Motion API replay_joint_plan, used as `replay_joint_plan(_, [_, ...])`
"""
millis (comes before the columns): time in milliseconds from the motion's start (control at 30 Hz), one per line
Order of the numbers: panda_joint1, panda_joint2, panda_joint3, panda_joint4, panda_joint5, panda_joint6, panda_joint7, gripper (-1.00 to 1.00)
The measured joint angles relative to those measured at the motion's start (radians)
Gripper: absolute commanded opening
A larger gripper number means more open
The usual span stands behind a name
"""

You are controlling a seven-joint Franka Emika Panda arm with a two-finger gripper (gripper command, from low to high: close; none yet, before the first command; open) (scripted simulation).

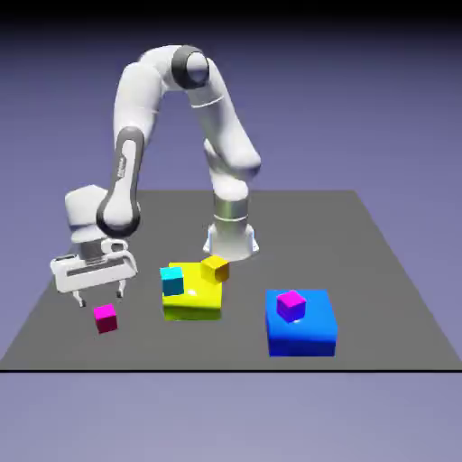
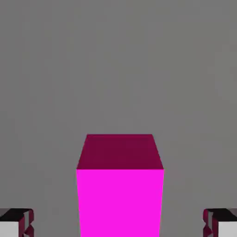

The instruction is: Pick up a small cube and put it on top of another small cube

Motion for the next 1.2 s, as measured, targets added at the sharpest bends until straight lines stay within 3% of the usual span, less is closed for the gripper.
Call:
replay_joint_plan(33, [0.003, 0.036, 0.004, 0.012, 0.004, 0.026, -0.008, 0.0])
replay_joint_plan(67, [0.006, 0.071, 0.007, 0.023, 0.008, 0.05, -0.016, -1.0])
replay_joint_plan(333, [-0.01, -0.147, -0.016, -0.049, -0.016, -0.103, 0.032, -1.0])
replay_joint_plan(900, [0.5, -0.761, -0.346, -0.284, -0.193, -0.661, -0.287, -1.0])
replay_joint_plan(1067, [0.535, -0.628, -0.317, -0.328, -0.098, -0.488, -0.354, -1.0])
replay_joint_plan(1100, [0.541, -0.605, -0.312, -0.335, -0.081, -0.458, -0.365, 1.0])
replay_joint_plan(1200, [0.532, -0.638, -0.319, -0.325, -0.107, -0.502, -0.347, 1.0])
